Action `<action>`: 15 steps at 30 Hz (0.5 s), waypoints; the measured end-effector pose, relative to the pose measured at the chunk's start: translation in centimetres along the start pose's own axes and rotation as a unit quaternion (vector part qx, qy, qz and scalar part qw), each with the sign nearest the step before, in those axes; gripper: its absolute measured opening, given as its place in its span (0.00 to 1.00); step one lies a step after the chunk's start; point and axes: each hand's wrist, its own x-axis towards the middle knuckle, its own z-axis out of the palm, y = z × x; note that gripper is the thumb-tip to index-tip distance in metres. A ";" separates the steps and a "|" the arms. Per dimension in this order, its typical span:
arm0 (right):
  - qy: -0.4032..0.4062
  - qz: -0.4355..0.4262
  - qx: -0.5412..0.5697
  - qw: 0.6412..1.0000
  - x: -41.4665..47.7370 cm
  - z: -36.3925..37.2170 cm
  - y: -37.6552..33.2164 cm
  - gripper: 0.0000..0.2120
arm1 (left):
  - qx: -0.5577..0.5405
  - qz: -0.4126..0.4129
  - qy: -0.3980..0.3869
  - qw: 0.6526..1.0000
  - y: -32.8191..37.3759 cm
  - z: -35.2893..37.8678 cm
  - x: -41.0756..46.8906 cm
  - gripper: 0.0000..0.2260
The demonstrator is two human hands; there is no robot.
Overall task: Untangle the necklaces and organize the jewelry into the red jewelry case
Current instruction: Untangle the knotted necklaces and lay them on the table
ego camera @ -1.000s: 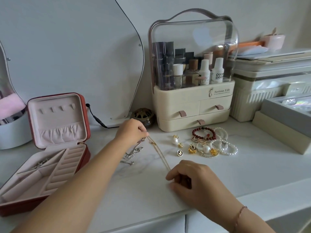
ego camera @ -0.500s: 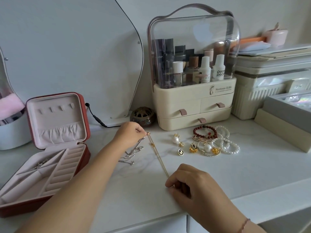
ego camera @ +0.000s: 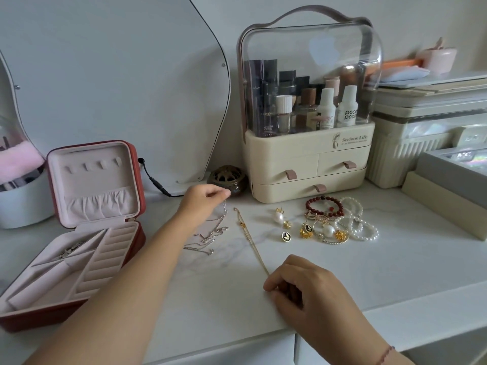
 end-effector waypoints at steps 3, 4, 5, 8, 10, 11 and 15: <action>0.026 0.010 -0.009 1.000 -0.2 0.5 0.3 0.06 | 0.001 -0.053 -0.006 0.999 0.0 -1.7 0.1 0.03; 0.039 0.015 -0.014 0.999 -0.3 0.8 0.4 0.05 | 0.041 -0.077 -0.018 0.996 -0.1 -2.3 0.1 0.04; 0.056 0.019 -0.021 0.998 -0.4 1.1 0.6 0.04 | 0.092 -0.098 -0.035 0.990 -0.2 -2.7 -0.1 0.04; 0.111 0.025 -0.045 0.992 -0.9 1.7 1.0 0.02 | 0.193 -0.093 -0.089 0.973 0.1 -2.8 -0.6 0.03; 0.149 0.015 -0.078 0.986 -1.2 1.8 1.1 0.01 | 0.223 -0.022 -0.089 0.971 1.0 -2.3 -1.0 0.06; 0.167 0.008 -0.100 0.981 -1.3 1.8 1.2 0.04 | 0.246 0.033 -0.089 0.965 1.4 -2.1 -1.2 0.09; 0.212 -0.020 -0.142 0.967 -1.8 1.6 1.5 0.10 | 0.331 0.132 -0.189 0.915 2.9 -1.2 -2.5 0.16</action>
